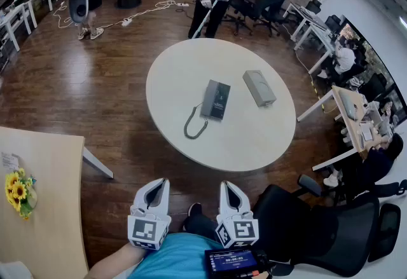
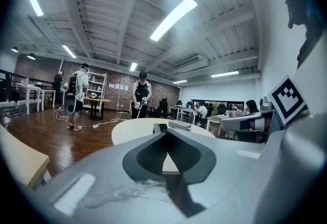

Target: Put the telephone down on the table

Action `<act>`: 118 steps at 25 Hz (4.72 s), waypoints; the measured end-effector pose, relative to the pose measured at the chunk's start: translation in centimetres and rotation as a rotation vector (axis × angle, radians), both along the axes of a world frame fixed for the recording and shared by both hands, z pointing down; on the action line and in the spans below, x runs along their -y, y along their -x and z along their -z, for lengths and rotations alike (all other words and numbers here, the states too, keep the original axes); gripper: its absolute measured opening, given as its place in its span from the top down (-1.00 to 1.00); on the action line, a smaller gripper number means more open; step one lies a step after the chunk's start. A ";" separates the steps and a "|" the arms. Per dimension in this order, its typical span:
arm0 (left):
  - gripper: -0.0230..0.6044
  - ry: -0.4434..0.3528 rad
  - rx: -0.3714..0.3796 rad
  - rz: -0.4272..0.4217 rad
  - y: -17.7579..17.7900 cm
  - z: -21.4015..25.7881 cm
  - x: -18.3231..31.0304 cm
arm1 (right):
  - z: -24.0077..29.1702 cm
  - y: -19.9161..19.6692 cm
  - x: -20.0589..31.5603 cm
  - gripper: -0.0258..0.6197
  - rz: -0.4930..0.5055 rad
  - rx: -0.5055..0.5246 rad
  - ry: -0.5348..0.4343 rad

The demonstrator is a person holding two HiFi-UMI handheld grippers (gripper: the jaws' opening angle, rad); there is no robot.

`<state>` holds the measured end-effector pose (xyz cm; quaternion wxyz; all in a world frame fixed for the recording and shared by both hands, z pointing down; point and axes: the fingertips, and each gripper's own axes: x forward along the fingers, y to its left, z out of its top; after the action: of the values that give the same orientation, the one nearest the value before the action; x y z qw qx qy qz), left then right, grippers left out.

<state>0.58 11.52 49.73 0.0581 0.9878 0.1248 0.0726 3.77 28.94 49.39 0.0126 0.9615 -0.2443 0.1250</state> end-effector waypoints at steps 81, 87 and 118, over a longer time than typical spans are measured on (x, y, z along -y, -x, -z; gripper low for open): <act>0.87 -0.105 0.483 -0.013 -45.1 -17.1 -2.5 | -22.7 -42.6 3.7 0.39 0.818 1.040 -0.265; 0.88 -0.105 0.489 -0.003 -44.3 -16.9 -2.0 | -22.0 -41.8 3.3 0.45 0.797 1.046 -0.430; 0.88 -0.142 0.127 0.385 -32.5 -1.3 9.9 | -1.3 -34.9 15.2 0.46 1.049 0.903 -0.780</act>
<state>33.08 1.65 51.05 0.0087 0.9885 -0.0755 0.1307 38.70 13.78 50.71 -0.3681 0.5122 -0.6731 0.3861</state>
